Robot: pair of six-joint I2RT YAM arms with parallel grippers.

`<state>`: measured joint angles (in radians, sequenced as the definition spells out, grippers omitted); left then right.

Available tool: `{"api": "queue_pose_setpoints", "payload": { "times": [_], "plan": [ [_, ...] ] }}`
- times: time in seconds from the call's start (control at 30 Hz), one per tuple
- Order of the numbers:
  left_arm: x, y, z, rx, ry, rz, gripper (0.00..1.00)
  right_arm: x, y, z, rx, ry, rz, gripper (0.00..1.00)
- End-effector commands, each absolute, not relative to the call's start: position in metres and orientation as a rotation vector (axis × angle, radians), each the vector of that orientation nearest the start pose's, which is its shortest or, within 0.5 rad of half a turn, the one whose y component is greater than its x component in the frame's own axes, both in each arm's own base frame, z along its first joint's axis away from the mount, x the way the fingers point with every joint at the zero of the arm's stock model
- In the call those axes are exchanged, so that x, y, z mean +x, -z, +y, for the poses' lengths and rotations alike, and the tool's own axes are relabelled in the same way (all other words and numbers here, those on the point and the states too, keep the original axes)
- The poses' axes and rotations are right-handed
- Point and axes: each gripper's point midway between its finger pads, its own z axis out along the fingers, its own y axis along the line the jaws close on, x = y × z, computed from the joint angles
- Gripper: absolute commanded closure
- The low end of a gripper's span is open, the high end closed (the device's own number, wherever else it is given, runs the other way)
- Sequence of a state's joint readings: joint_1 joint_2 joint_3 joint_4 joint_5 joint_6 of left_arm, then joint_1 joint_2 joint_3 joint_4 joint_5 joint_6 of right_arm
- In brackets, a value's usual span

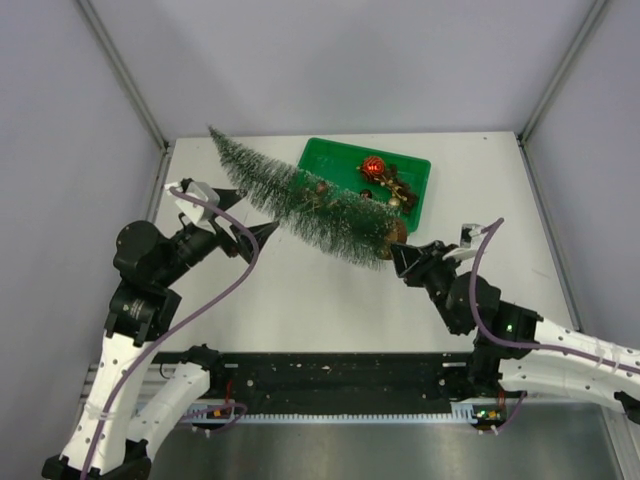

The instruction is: Decorate the small christmas tree

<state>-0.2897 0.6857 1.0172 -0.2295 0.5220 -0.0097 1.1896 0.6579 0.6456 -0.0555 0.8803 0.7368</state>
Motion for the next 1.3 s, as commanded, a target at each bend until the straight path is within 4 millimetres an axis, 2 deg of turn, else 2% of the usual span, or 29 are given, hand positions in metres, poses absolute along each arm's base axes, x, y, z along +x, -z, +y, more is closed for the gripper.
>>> {"api": "queue_pose_setpoints", "payload": {
  "times": [0.0,0.13,0.23,0.33,0.4,0.5,0.6,0.8,0.93,1.1,1.27],
  "plan": [
    [0.224,-0.408,-0.155,0.635,0.583,1.336,0.05,0.187,-0.320,0.212,0.301,-1.052,1.519,1.00],
    [0.223,-0.406,-0.153,0.646,0.561,1.329,0.04,0.175,-0.317,0.205,0.319,-1.160,1.493,1.00],
    [0.222,-0.414,-0.152,0.644,0.553,1.306,0.09,0.166,-0.318,0.198,0.331,-1.235,1.463,1.00],
    [0.225,-0.422,-0.149,0.611,0.545,1.302,0.27,0.162,-0.314,0.193,0.342,-1.267,1.460,1.00],
    [0.225,-0.425,-0.148,0.596,0.550,1.304,0.47,0.161,-0.311,0.188,0.371,-1.283,1.456,1.00],
    [0.223,-0.428,-0.148,0.592,0.560,1.294,0.68,0.159,-0.313,0.186,0.379,-1.316,1.426,1.00],
    [0.220,-0.434,-0.149,0.560,0.591,1.292,0.73,0.158,-0.315,0.192,0.342,-1.301,1.451,1.00],
    [0.218,-0.448,-0.148,0.509,0.630,1.285,1.00,0.158,-0.311,0.203,0.311,-1.301,1.477,1.00],
    [0.217,-0.455,-0.144,0.488,0.614,1.271,1.00,0.155,-0.310,0.207,0.279,-1.320,1.478,1.00],
    [0.221,-0.469,-0.139,0.461,0.585,1.237,1.00,0.134,-0.317,0.218,0.127,-1.418,1.436,1.00],
    [0.210,-0.493,-0.148,0.485,0.656,1.179,1.00,0.113,-0.328,0.219,0.008,-1.501,1.401,1.00]
  ]
}}
